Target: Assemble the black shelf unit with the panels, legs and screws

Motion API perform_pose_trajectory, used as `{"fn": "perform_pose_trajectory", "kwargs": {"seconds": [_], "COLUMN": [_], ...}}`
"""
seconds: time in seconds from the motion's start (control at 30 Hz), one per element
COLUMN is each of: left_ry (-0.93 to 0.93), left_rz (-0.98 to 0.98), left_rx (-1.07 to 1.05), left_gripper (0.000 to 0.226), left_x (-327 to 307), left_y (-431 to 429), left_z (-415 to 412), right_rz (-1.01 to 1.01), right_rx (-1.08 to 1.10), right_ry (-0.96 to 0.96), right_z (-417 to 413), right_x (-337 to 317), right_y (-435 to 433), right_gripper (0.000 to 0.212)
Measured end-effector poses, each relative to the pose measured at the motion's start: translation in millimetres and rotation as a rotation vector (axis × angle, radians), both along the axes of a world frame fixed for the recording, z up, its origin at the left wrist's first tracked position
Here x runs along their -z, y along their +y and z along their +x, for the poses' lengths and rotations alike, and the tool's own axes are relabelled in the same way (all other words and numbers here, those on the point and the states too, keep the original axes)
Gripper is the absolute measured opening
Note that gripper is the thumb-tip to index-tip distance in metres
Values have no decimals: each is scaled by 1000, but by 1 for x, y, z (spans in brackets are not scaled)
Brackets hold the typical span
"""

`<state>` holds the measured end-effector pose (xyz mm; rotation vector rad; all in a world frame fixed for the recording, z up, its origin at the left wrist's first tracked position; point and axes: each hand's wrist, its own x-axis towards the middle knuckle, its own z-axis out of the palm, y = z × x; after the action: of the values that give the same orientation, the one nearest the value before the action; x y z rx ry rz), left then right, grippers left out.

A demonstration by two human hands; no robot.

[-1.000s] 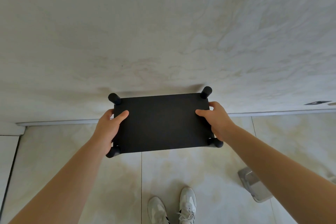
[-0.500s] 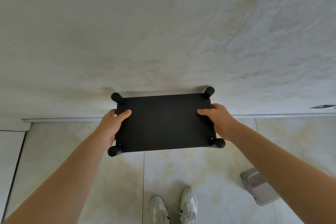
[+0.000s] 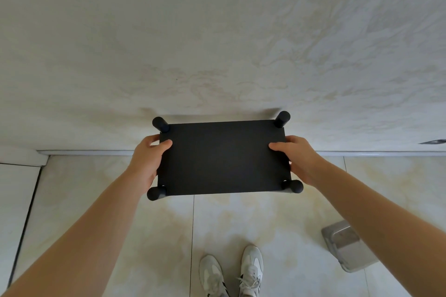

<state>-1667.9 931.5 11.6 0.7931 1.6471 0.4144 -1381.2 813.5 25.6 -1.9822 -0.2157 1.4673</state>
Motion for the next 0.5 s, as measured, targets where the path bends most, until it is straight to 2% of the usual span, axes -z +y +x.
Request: {"fn": "perform_pose_trajectory", "kwargs": {"seconds": [0.27, 0.5], "left_ry": [98, 143], "left_rz": [101, 162], "left_rx": [70, 87], "left_gripper": [42, 40], "left_x": [-2, -9], "left_y": [2, 0], "left_z": [-1, -4], "right_rz": [33, 41], "right_rx": [-9, 17], "right_ry": [-41, -55], "right_z": [7, 10], "right_x": [-2, -3], "right_y": [0, -5], "right_gripper": [38, 45]}}
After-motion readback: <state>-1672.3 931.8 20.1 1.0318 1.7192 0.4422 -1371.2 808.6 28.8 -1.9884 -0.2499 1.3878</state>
